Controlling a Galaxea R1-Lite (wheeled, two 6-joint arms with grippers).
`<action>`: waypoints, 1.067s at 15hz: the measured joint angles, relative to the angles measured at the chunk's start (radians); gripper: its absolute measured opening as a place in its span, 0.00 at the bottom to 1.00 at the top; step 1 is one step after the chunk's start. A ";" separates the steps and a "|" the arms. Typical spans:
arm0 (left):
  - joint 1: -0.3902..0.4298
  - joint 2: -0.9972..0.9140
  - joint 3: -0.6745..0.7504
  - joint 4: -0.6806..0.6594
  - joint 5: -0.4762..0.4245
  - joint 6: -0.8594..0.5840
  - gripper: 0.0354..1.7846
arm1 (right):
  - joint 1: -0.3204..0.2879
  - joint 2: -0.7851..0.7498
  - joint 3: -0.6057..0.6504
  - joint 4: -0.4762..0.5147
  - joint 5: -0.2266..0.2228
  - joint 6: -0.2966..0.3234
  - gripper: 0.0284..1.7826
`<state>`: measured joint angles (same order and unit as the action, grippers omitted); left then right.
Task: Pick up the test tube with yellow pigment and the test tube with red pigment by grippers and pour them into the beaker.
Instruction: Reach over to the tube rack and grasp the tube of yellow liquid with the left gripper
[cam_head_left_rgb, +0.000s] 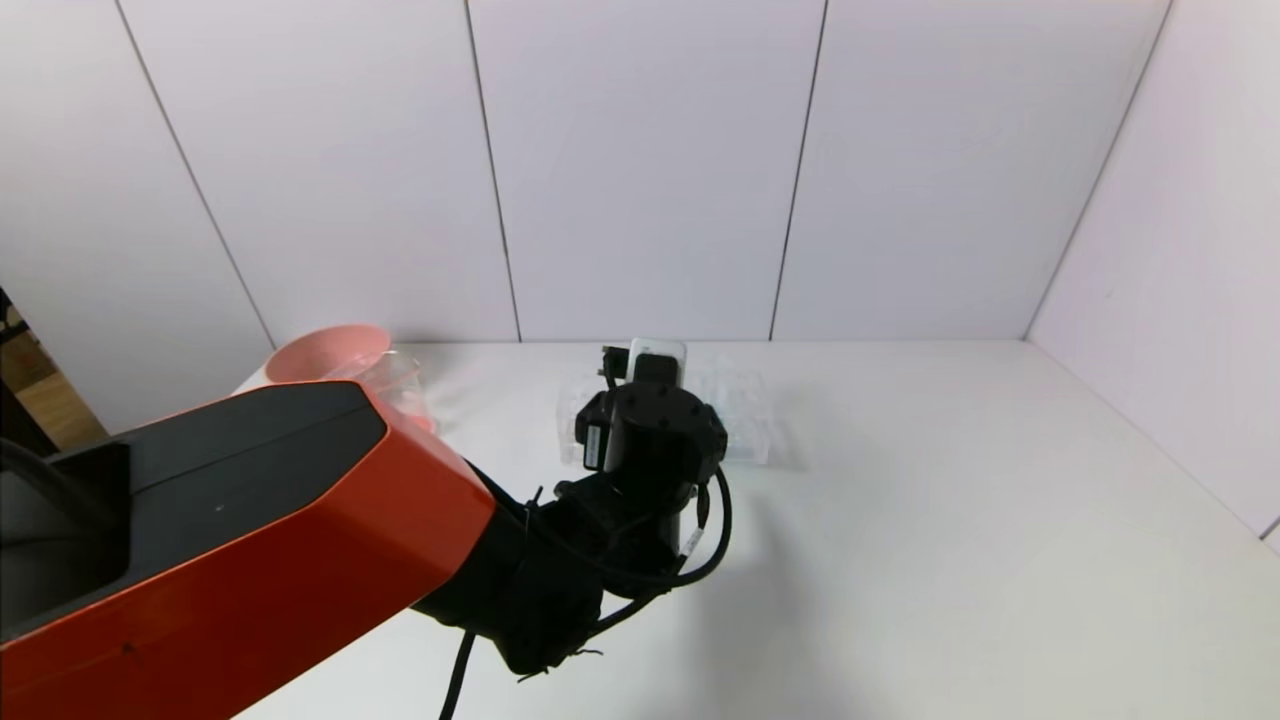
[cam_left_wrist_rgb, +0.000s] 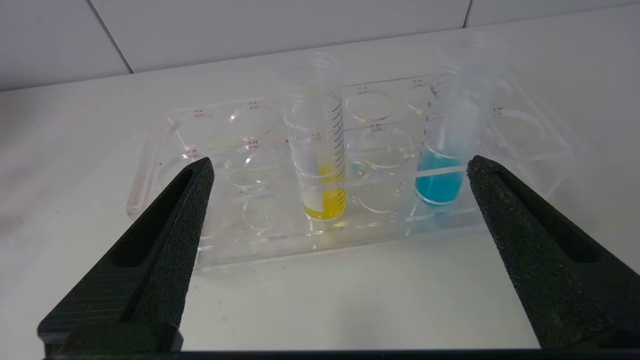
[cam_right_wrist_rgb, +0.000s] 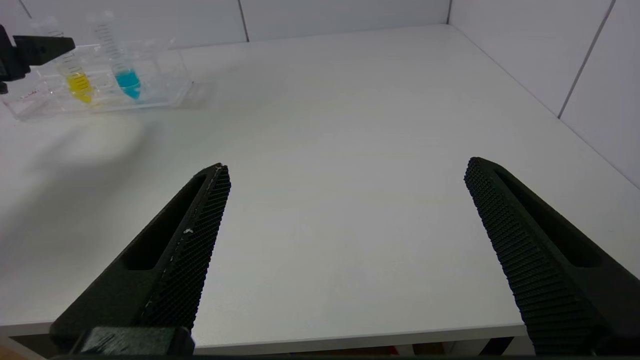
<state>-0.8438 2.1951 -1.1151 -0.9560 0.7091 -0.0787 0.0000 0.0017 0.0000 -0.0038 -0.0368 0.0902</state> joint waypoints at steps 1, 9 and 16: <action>0.014 0.014 -0.029 0.002 0.000 0.014 0.99 | 0.000 0.000 0.000 0.000 0.000 0.001 0.96; 0.081 0.132 -0.225 0.031 -0.031 0.030 0.94 | 0.000 0.000 0.000 0.000 0.000 0.000 0.96; 0.088 0.157 -0.235 0.026 -0.042 0.029 0.34 | 0.000 0.000 0.000 0.000 0.000 0.000 0.96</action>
<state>-0.7562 2.3519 -1.3504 -0.9298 0.6672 -0.0494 0.0000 0.0017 0.0000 -0.0038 -0.0364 0.0902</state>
